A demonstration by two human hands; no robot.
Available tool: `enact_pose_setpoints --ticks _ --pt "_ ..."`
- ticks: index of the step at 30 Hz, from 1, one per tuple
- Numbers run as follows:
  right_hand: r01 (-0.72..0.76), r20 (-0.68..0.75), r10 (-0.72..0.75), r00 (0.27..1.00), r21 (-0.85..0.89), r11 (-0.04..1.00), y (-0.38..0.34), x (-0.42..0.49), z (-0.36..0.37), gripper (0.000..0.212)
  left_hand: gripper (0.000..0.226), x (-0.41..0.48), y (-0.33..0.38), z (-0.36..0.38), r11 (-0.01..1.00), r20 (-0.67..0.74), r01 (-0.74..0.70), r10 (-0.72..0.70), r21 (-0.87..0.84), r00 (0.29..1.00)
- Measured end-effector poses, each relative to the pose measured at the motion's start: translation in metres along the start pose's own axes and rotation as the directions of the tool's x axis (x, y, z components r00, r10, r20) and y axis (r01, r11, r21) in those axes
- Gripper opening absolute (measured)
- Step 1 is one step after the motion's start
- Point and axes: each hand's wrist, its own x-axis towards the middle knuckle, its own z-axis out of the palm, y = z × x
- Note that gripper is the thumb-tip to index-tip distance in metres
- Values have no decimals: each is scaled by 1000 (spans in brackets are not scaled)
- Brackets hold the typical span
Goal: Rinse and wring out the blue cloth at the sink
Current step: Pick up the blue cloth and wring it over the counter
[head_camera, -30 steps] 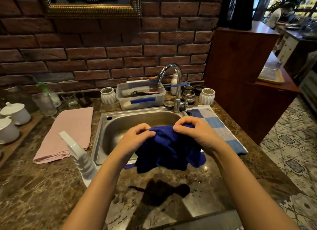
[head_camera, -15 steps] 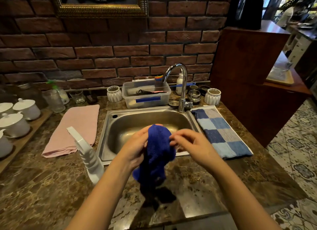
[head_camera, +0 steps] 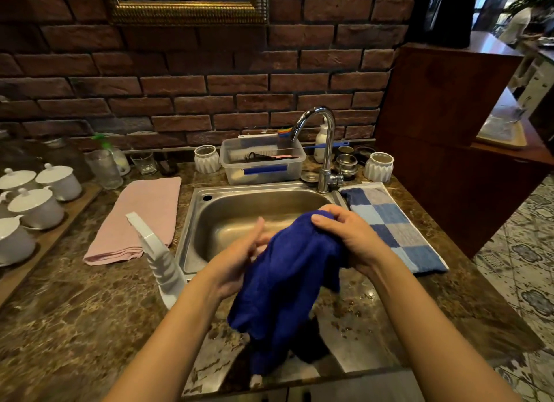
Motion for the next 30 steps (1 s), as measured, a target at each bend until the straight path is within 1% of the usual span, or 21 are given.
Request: enact_pose_setpoints --ticks 1,2,3,4,7,10,11,12,14,16,17,19,21,23,24,25,26,27,28,30 --pt "5 40 -5 999 -8 1000 -3 1 0 1 38 0 -3 2 992 5 -10 9 128 1000" --pt "2 78 0 997 -30 1000 -7 1 0 2 29 0 -5 4 973 24 -44 39 226 999" --pt "-3 111 10 994 -59 998 -10 1 0 2 20 -1 -5 7 959 35 -80 73 272 997" --pt "-12 127 23 992 -84 996 -12 1 -1 1 20 -2 -4 7 953 20 -111 110 282 994" --pt "-96 122 110 986 -114 989 -13 1 -14 10 30 -2 1 6 954 -47 -203 218 221 975" --pt "-188 204 226 953 -189 964 -3 1 -28 9 32 -3 4 10 966 -65 -238 245 97 967" --pt "-215 236 262 936 -209 954 0 1 -30 11 31 -2 4 12 971 -66 -234 237 50 969" --pt "-236 270 298 916 -240 942 2 1 -32 18 29 -2 5 14 976 -67 -218 218 15 974" --pt "-250 318 363 876 -344 905 5 0 -32 30 27 -2 6 17 985 -82 -160 155 -63 985" --pt "-223 328 376 867 -419 880 3 -3 -30 29 28 -2 6 17 984 -102 -100 86 -145 991" --pt "-213 313 362 878 -423 881 1 -4 -31 24 28 -3 6 17 978 -108 -88 68 -187 992" --pt "-193 239 310 920 -410 891 -5 -7 -29 13 28 -1 6 17 964 -112 -76 49 -254 993" --pt "-163 77 222 972 -457 874 -12 -9 -21 30 31 2 4 20 958 -114 -64 33 -279 993" --pt "-75 -75 40 996 -566 821 -16 -12 4 39 38 5 0 29 967 -146 -47 10 -249 989" --pt "8 -91 -80 993 -612 791 -14 -14 21 41 40 8 -2 36 971 -170 -51 11 -233 985" --pt "87 -74 -181 981 -662 744 -9 -17 40 43 39 9 -6 44 972 -195 -77 33 -224 980" --pt "142 -56 -256 965 -711 689 -4 -20 58 44 36 11 -10 53 970 -233 -120 70 -210 970" --pt "153 -74 -319 945 -762 629 -1 -19 71 44 34 12 -14 61 970 -275 -164 110 -181 955" --pt "126 -136 -376 917 -795 593 3 -15 77 43 33 12 -17 69 968 -313 -201 147 -149 938" --pt "14 -313 -426 849 -793 610 3 0 72 44 32 11 -17 76 967 -365 -235 184 -102 913"
